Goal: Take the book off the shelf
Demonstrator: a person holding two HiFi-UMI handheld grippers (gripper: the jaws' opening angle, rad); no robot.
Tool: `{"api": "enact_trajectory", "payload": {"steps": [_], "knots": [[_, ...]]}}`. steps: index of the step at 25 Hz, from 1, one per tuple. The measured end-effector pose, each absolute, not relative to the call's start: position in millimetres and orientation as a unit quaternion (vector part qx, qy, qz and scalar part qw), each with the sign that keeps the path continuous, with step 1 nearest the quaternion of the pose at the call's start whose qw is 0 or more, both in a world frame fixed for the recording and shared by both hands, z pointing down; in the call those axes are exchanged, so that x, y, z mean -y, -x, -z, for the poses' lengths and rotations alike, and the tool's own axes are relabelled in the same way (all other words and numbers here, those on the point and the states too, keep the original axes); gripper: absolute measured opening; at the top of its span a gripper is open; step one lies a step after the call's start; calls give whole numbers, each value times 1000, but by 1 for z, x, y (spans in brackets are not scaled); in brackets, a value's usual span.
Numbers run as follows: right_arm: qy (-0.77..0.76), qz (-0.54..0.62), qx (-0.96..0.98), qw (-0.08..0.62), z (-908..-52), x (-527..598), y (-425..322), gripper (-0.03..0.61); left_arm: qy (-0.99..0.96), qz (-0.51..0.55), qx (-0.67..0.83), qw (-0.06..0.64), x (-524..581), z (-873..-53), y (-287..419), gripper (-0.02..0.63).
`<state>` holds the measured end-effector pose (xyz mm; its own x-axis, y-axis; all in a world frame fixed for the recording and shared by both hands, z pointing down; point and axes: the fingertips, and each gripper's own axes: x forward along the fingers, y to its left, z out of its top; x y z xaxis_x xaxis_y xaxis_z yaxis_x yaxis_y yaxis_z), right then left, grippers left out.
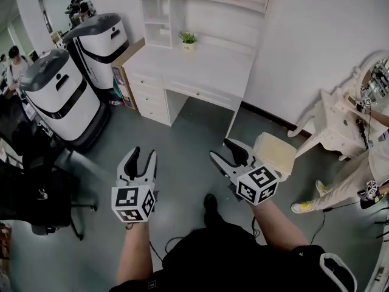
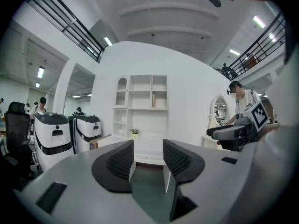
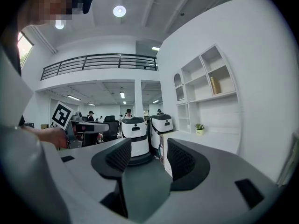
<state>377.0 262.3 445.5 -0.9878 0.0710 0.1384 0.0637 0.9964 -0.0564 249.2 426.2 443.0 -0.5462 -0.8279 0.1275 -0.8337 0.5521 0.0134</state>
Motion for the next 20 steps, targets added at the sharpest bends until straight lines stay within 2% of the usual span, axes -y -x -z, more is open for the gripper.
{"api": "enact_trajectory", "payload": {"steps": [6,12,20], "knots": [[41,-44,996,67,-449,-213,-332,296,-465,-16,882,79,-380,-445,-207,269],[47,-60,995,63,-451,-174,-297,334,-459,-26,883,96,-343,-450,-175,288],[50,-74,994,60,-454,-121,-267,347,-444,-34,890,92,-294,-442,-141,305]]}}
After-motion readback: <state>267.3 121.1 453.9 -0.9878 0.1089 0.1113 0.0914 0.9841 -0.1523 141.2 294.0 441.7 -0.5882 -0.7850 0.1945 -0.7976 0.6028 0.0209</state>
